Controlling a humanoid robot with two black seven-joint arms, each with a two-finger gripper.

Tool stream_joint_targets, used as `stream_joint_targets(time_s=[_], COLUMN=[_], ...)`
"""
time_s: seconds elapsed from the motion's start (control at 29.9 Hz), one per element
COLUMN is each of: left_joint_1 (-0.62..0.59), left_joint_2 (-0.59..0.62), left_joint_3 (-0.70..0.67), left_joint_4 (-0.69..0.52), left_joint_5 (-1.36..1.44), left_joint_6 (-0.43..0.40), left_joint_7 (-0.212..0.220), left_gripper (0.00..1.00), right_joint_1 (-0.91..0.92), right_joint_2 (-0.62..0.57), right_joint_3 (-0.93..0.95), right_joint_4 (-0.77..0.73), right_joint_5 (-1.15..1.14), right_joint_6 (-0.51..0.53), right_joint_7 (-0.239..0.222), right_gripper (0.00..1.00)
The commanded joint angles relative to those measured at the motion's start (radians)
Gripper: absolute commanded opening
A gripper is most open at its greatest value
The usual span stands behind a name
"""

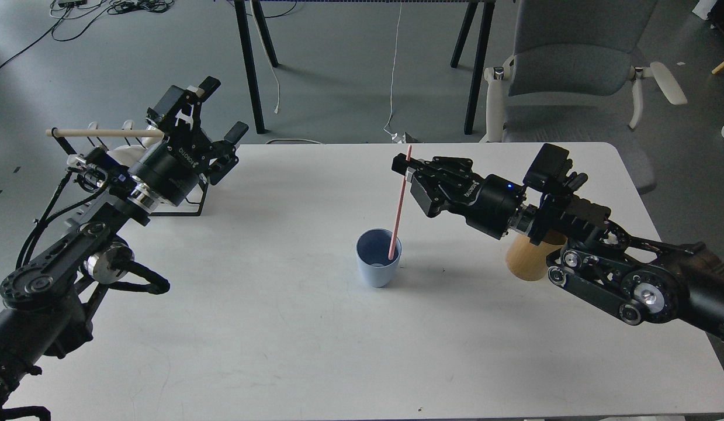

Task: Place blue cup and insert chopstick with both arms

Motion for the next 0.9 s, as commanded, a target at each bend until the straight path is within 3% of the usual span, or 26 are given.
stream_joint_targets(time_s=[0.0, 0.17, 0.74, 0.87], left_joint_1=[-0.001, -0.001, -0.001, -0.001], left_joint_2=[0.001, 0.001, 0.002, 0.002], left_joint_3=[0.000, 0.000, 0.000, -0.012], left_joint_4=[0.000, 0.000, 0.000, -0.002], left_joint_5=[-0.001, -0.002, -0.002, -0.013], left_joint_6=[0.000, 0.000, 0.000, 0.000], left_joint_7=[0.000, 0.000, 0.000, 0.000], left_gripper=[0.99, 0.99, 0.99, 0.99], right_joint_1=[0.007, 0.006, 0.006, 0.007], right_joint_2=[0.033, 0.050, 0.053, 0.047], right_joint_3=[-0.032, -0.049, -0.029, 0.022], right_joint_4=[-0.020, -0.041, -0.032, -0.014], right_joint_5=[-0.002, -0.002, 0.029, 0.176], right_joint_6=[0.002, 0.002, 0.003, 0.012], right_joint_7=[0.000, 0.000, 0.000, 0.000], right_gripper=[0.04, 0.10, 0.72, 0.89])
